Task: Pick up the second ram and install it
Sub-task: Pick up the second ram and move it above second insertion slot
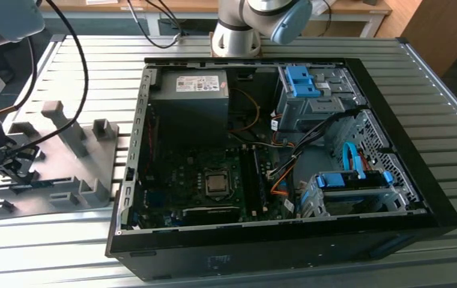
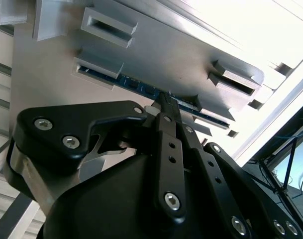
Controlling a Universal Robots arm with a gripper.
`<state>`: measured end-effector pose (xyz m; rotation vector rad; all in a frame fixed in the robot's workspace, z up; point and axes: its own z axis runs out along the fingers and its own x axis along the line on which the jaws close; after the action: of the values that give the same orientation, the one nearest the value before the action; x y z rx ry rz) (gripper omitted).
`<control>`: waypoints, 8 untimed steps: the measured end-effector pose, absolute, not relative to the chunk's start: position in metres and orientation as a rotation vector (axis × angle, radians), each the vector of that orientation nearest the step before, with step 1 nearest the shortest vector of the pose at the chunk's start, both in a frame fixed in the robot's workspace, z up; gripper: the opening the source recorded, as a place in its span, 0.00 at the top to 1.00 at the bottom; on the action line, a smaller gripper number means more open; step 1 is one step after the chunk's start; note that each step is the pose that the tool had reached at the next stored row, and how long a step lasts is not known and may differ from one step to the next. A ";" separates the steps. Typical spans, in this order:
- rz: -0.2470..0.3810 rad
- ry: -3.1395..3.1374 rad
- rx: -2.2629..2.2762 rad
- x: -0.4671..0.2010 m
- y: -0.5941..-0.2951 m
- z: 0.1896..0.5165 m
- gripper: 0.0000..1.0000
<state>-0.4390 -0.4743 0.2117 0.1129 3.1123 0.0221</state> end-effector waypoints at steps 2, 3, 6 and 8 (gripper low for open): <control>0.022 3.112 0.108 -0.439 -0.474 0.212 0.90; 0.022 3.113 0.101 -0.439 -0.474 0.212 0.90; 0.023 3.114 0.052 -0.439 -0.474 0.212 0.90; 0.023 3.115 0.005 -0.439 -0.474 0.212 0.90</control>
<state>-0.4390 -0.4743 0.2118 0.0055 3.1149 0.0234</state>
